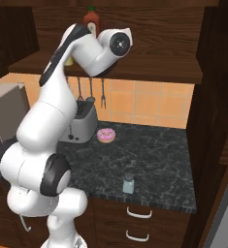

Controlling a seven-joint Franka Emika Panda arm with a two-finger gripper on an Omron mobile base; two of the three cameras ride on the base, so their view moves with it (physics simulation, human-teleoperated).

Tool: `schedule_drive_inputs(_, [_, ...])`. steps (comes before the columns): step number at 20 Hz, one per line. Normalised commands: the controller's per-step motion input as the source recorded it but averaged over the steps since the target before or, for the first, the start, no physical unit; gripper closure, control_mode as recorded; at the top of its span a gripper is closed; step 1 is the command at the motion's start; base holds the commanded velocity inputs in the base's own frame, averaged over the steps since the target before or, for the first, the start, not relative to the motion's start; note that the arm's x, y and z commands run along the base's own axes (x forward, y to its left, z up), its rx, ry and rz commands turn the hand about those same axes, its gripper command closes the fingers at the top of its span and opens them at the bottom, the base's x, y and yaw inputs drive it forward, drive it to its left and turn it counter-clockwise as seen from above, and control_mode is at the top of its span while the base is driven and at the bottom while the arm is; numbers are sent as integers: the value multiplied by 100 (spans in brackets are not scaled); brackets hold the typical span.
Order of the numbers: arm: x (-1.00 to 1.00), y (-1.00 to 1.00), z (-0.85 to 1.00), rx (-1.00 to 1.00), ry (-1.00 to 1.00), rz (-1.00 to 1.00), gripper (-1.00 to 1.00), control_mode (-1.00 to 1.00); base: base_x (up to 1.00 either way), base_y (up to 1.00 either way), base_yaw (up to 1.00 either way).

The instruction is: Put the shaker and condiment bottle from the counter next to their counterparts in the cabinet.

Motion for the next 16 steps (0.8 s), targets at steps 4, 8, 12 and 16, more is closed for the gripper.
schedule_drive_inputs(4, [-49,-7,0,-5,0,0,-100,-100,0,0,0])
schedule_drive_inputs(8, [-49,-9,0,-4,0,0,-100,-100,0,0,0])
schedule_drive_inputs(12, [-51,-9,0,-4,0,0,-100,-100,0,0,0])
schedule_drive_inputs(16, [-72,-16,0,-4,-4,-2,-100,-100,0,0,0])
